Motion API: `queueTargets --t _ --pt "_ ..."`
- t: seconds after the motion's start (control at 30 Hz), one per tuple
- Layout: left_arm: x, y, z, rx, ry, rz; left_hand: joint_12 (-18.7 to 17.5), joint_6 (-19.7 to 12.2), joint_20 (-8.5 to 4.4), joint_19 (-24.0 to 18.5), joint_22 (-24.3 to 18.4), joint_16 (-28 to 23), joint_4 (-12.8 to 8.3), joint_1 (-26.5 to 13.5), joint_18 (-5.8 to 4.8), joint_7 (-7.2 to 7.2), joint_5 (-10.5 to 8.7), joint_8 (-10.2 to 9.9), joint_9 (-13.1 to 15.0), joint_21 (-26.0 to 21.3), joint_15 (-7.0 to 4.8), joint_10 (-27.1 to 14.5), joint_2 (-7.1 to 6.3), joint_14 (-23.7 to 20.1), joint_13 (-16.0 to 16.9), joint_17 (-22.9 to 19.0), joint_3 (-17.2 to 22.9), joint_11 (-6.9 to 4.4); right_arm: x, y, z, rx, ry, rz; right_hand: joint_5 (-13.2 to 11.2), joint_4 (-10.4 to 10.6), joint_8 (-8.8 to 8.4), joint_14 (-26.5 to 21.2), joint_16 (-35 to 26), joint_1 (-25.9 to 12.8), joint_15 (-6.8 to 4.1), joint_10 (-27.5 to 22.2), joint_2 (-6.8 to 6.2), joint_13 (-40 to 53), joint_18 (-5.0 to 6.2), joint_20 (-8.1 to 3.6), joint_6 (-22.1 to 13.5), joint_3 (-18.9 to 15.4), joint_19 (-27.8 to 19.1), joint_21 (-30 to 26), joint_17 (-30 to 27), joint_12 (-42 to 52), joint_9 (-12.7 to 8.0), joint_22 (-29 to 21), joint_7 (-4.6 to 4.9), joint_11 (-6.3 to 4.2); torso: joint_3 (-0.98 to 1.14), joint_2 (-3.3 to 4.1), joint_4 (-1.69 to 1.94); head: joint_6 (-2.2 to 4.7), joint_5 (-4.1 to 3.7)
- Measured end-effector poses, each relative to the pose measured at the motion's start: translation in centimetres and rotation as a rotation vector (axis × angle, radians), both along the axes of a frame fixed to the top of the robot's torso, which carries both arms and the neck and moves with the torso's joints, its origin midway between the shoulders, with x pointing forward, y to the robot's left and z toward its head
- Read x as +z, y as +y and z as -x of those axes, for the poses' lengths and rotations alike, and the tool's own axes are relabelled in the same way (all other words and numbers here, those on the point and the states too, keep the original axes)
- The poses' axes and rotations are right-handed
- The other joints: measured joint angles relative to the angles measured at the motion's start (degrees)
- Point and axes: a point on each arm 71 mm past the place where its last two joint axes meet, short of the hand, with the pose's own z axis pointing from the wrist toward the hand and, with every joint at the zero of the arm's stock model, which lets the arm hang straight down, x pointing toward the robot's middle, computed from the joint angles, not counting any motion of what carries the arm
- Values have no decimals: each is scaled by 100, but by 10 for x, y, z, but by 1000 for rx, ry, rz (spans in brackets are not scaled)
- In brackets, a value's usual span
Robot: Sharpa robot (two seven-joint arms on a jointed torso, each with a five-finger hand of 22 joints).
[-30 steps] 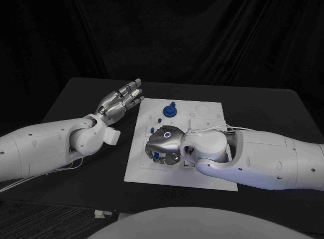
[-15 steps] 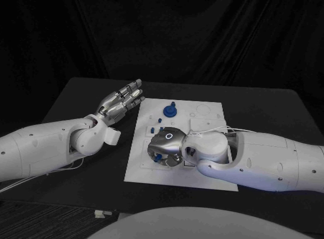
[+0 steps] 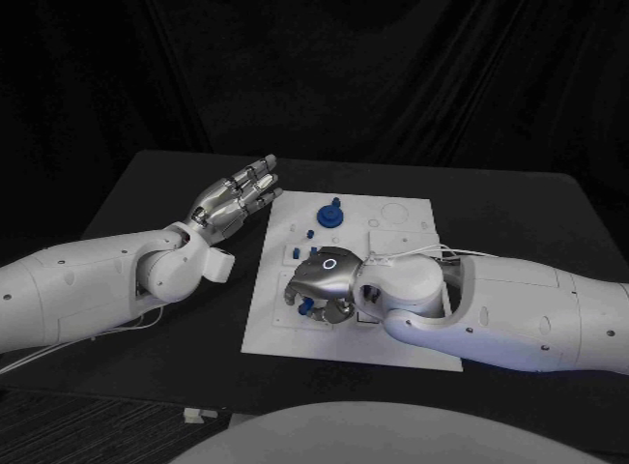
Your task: Assemble the parts on the task board
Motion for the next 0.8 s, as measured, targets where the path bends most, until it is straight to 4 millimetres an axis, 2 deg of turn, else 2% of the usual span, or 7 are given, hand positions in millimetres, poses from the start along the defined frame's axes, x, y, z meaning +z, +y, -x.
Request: queueTargets --t 0.17,0.37,0.47,0.53,0.67,0.77,0.8 --pt "0 0 0 -3 1 2 0 70 0 0 0 0 0 0 0 70 0 8 14 0 0 0 0 0 0 0 0 0 -2 0 0 -2 4 4 -387 103 -189 -21 -36 -135 21 -583 -1 -75 0 9 -363 -179 -48 -129 -74 -207 -189 0 -268 130 0 0 -1 0 8" --pt "-1 0 0 -4 2 2 0 90 0 0 0 0 -16 0 0 90 0 22 16 0 0 0 0 0 0 1 16 0 -2 -2 -1 -7 3 0 -615 121 -291 -41 -36 -194 41 -1066 31 -147 0 29 -652 -544 -69 -182 -99 -266 -399 -1 -431 183 -1 0 -1 0 3" --pt "-1 0 0 -4 2 2 0 90 0 0 0 0 -16 0 0 90 0 22 16 0 0 0 0 0 0 1 16 0 -2 -4 -2 -11 -2 -11 -696 148 -331 -41 -36 -213 41 -1260 56 -188 0 29 -916 -708 -68 -182 -99 -289 -539 -1 -491 194 -1 0 -1 0 -1" --pt "-1 0 0 -4 2 2 0 90 0 0 0 0 -16 0 0 90 0 22 22 0 0 0 0 0 0 1 16 0 -1 -6 -2 -15 -6 -21 -868 228 -329 -41 -36 -224 41 -1339 104 -204 0 29 -904 -859 -68 -182 -99 -289 -584 -1 -491 212 -1 0 1 0 -2" --pt "-1 0 0 -5 3 3 0 111 0 0 0 0 -16 0 0 111 0 22 22 0 0 0 0 0 -1 1 16 0 2 -13 -2 -23 -17 -56 -928 354 -281 -49 -36 -212 49 -1460 115 -217 0 29 -797 -1005 -68 -208 -102 -289 -624 -1 -479 217 -1 0 2 0 5" --pt "-1 0 0 -6 3 3 0 111 0 0 0 0 -16 0 0 111 0 22 22 0 0 0 0 0 -1 1 16 0 7 -21 -3 -31 -31 -85 -952 520 -280 -60 -36 -120 60 -1640 67 -224 0 50 -830 -1171 -90 -233 -122 -289 -705 -1 -512 225 -1 0 2 0 10" --pt "-1 0 0 -6 3 3 0 111 0 0 0 0 -16 0 0 111 0 22 22 0 0 0 0 0 -1 2 16 0 10 -26 -4 -36 -41 -97 -1010 705 -280 -65 -36 -46 65 -1765 -7 -224 0 60 -886 -1264 -99 -264 -137 -288 -754 -1 -540 232 -1 -1 2 0 15"
